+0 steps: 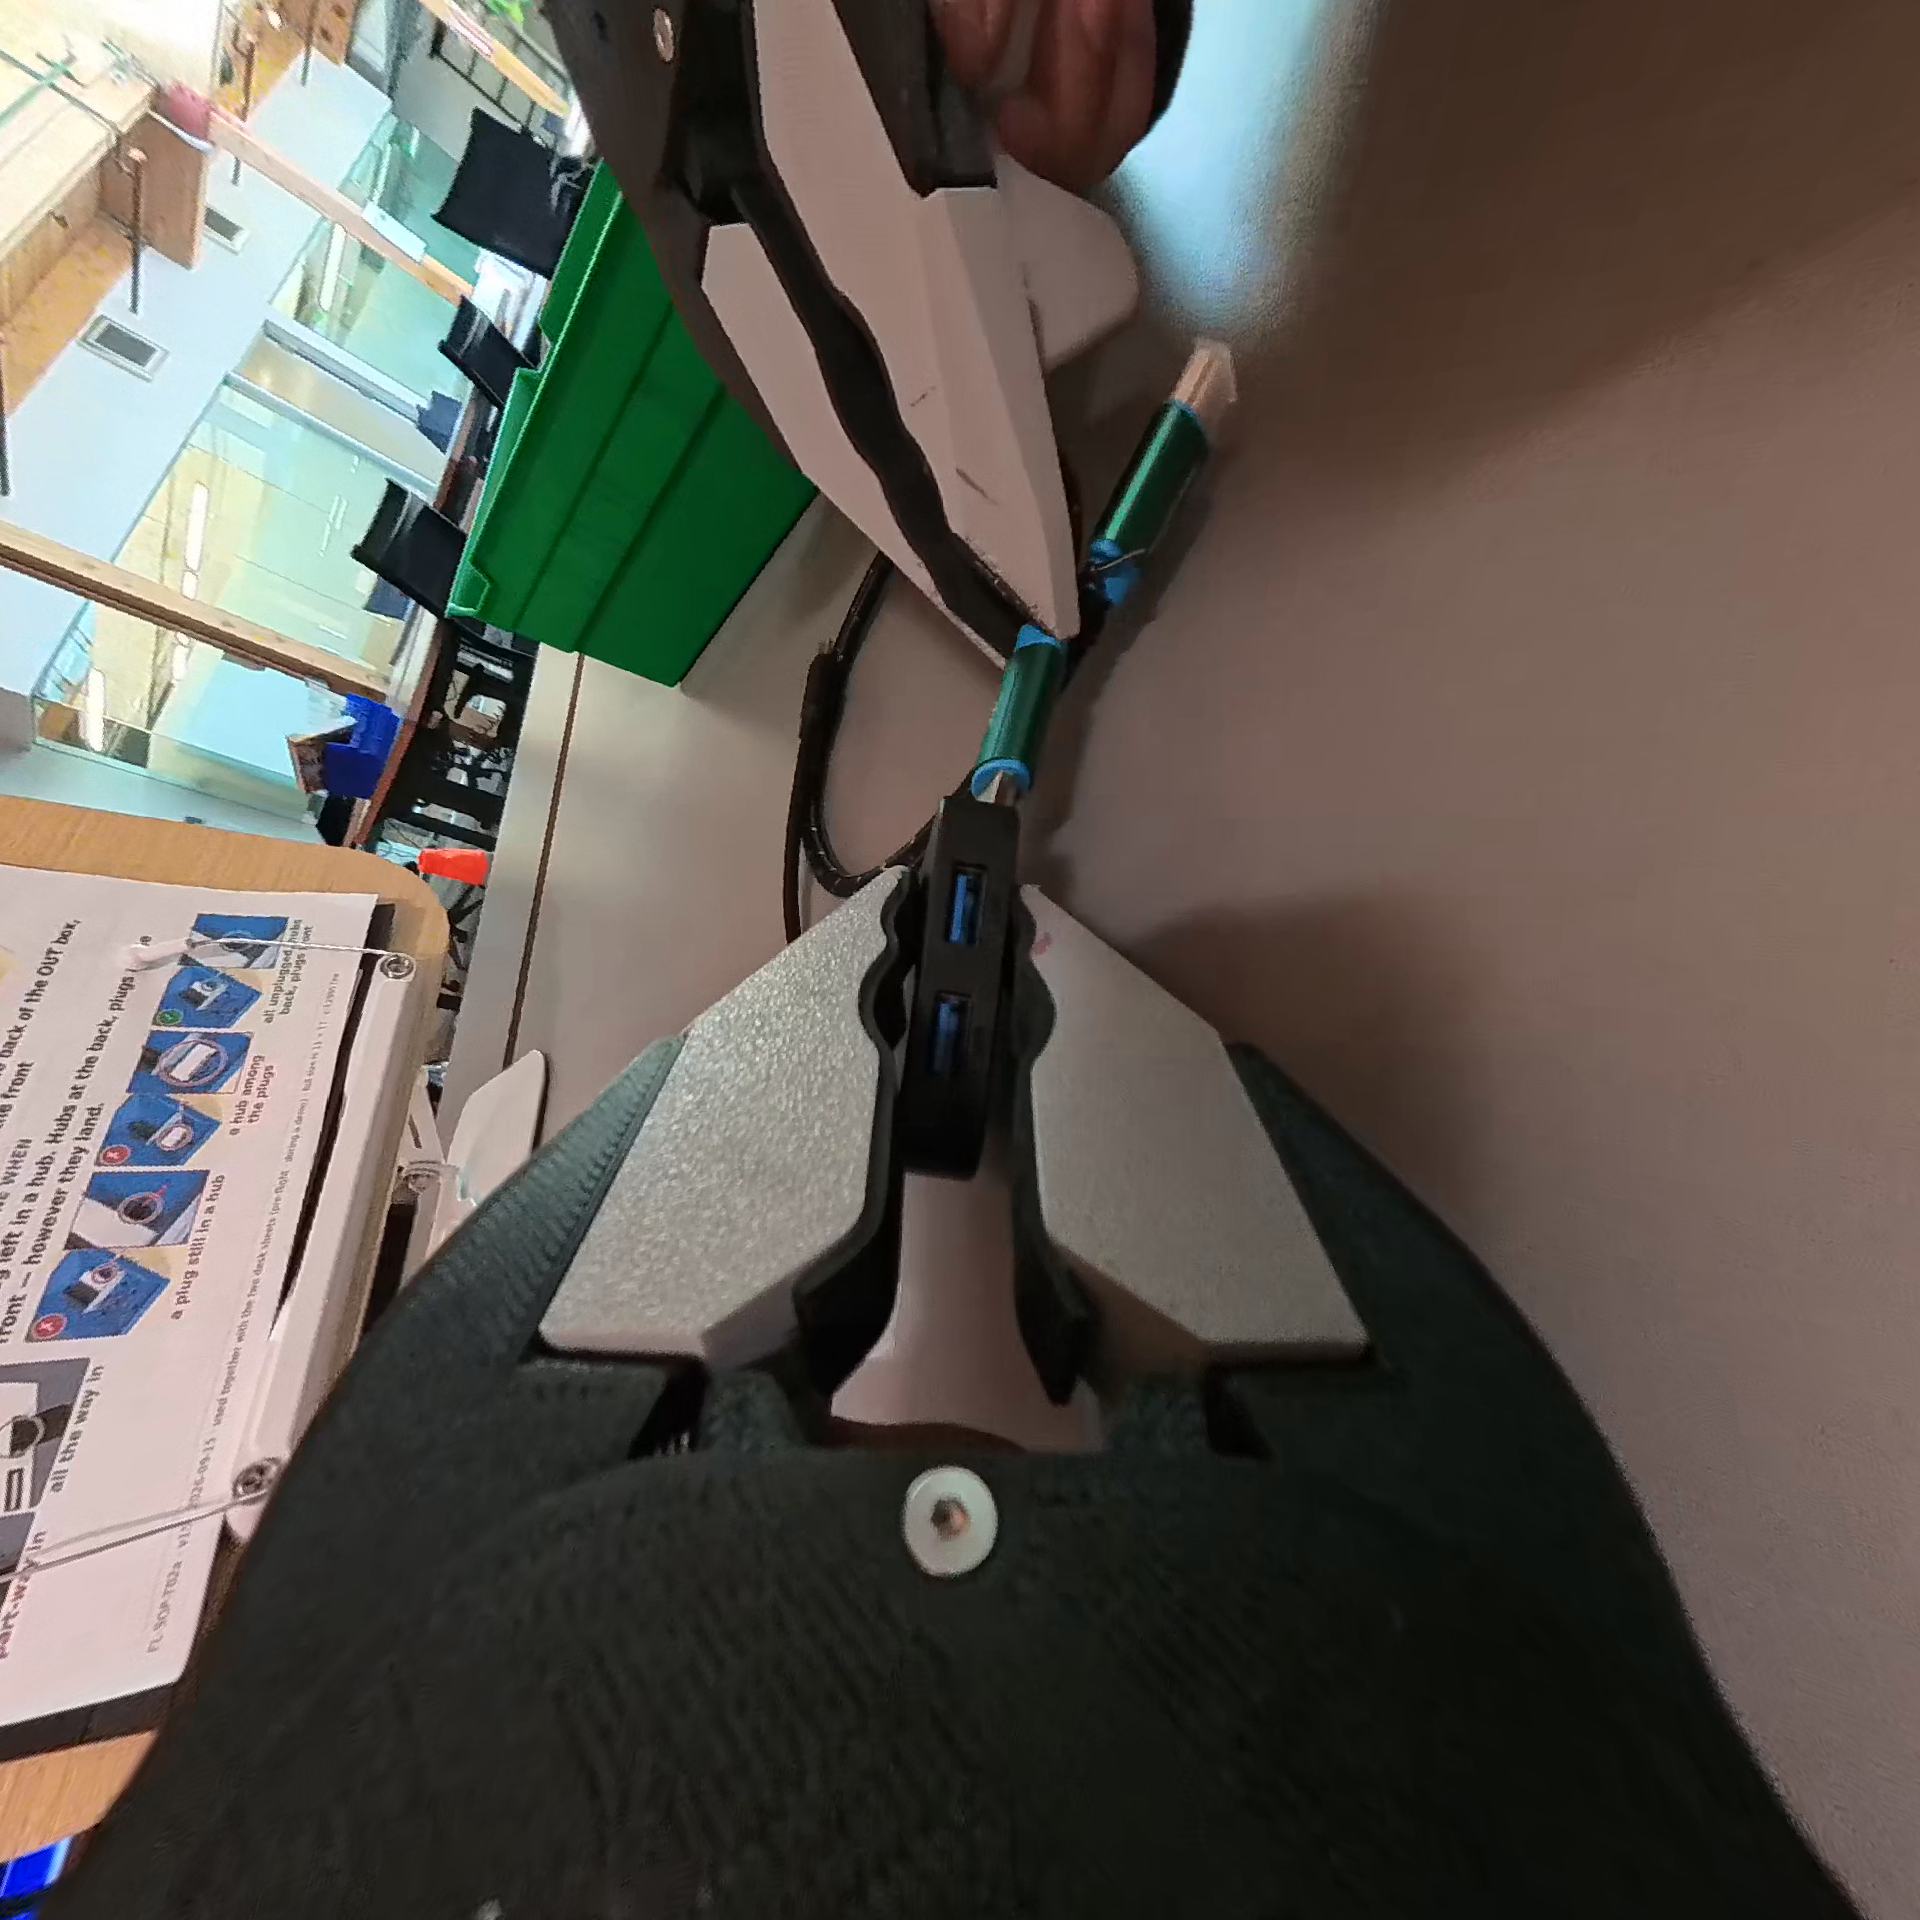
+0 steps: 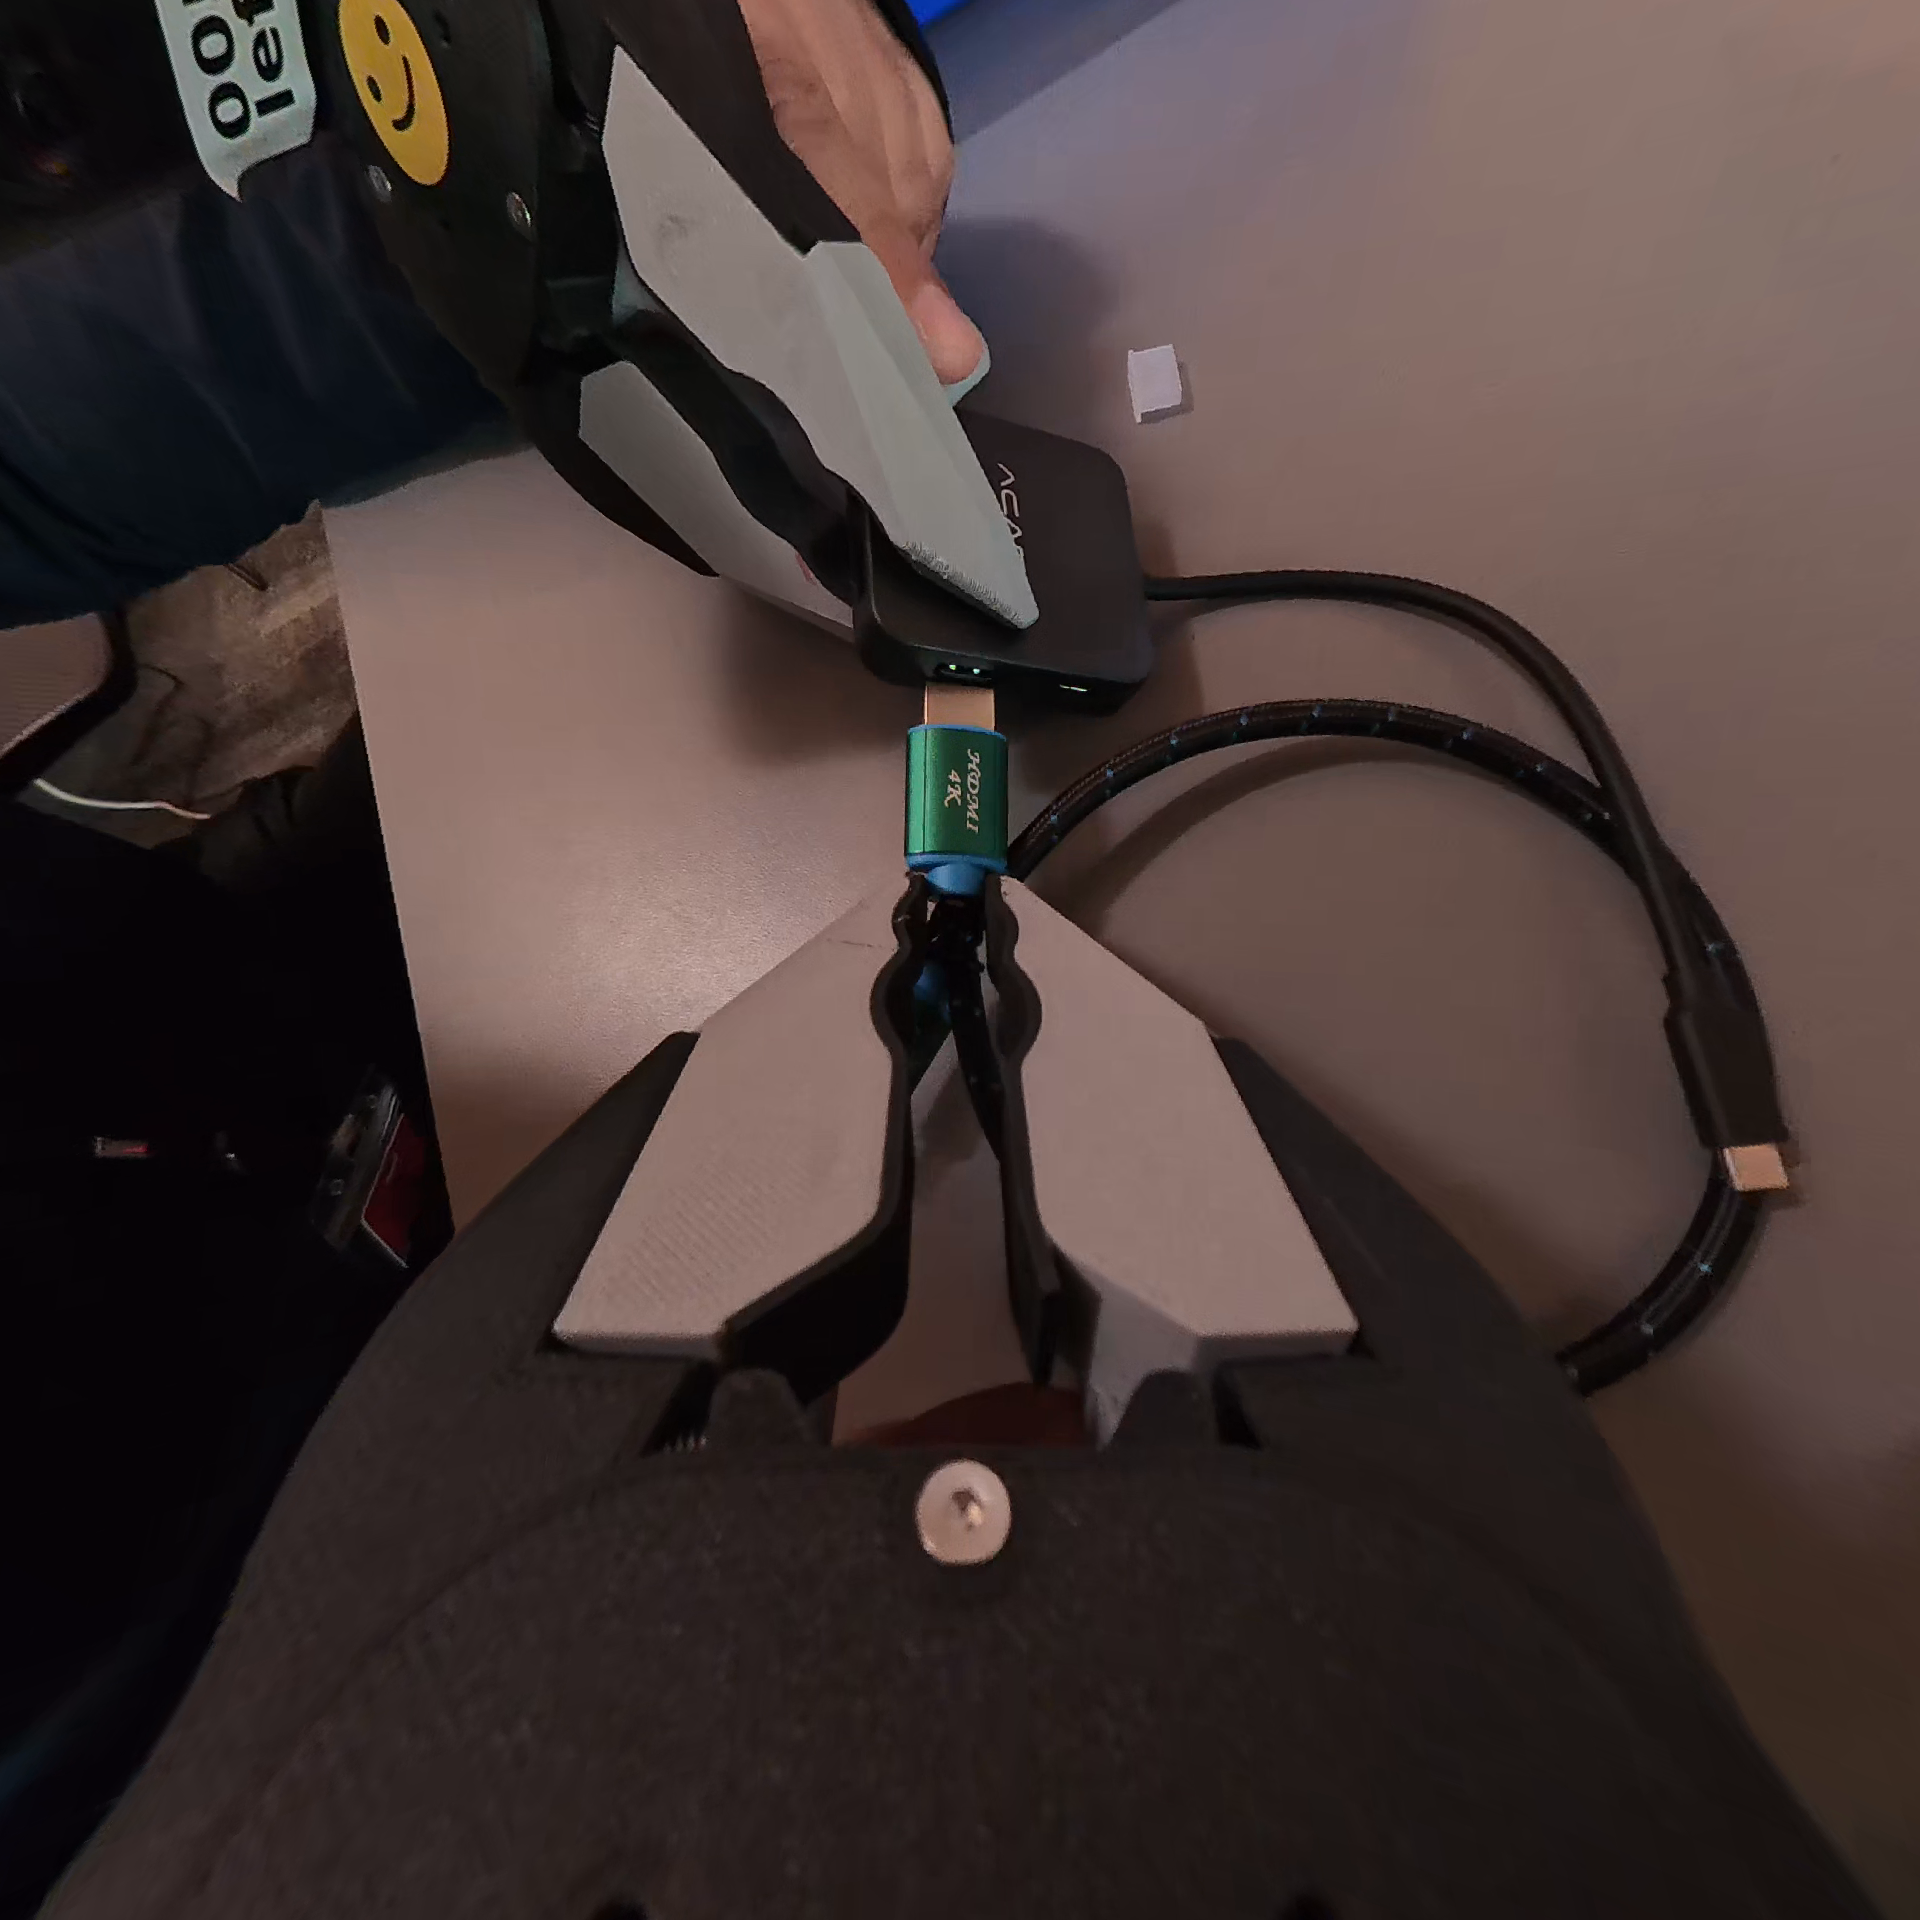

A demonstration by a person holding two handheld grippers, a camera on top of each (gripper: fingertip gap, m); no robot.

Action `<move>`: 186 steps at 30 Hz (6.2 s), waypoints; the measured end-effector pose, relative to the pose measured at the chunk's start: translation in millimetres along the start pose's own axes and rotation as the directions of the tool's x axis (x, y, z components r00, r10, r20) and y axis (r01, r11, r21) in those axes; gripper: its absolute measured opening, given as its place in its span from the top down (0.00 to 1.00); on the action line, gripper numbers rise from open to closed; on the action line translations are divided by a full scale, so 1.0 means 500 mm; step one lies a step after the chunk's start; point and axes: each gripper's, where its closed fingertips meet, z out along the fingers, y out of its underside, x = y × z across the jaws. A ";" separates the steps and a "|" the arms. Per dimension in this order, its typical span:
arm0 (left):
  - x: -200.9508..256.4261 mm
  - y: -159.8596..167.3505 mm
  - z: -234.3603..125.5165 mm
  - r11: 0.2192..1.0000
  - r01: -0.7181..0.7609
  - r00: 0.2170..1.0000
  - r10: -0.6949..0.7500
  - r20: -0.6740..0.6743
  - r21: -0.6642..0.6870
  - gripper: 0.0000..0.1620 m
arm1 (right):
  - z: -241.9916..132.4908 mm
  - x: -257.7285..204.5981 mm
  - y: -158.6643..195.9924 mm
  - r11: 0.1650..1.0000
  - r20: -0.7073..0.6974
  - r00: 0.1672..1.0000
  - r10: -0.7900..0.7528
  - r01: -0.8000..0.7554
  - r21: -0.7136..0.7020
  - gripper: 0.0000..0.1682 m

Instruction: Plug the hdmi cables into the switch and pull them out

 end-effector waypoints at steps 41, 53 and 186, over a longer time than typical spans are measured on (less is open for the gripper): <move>-0.008 -0.050 0.005 0.888 -0.439 0.881 0.455 0.126 -0.138 0.93 | -0.038 -0.004 0.015 0.851 -0.049 0.937 -0.345 0.290 -0.438 0.95; -0.001 -0.046 0.011 0.870 -0.464 0.868 0.484 0.110 -0.164 0.93 | -0.035 0.005 0.020 0.804 -0.046 0.924 -0.380 0.306 -0.510 0.95; -0.123 -0.082 -0.072 0.976 0.137 0.935 -0.183 0.305 0.168 0.79 | -0.033 0.086 -0.099 0.668 -0.594 0.401 -0.697 0.664 -0.335 0.94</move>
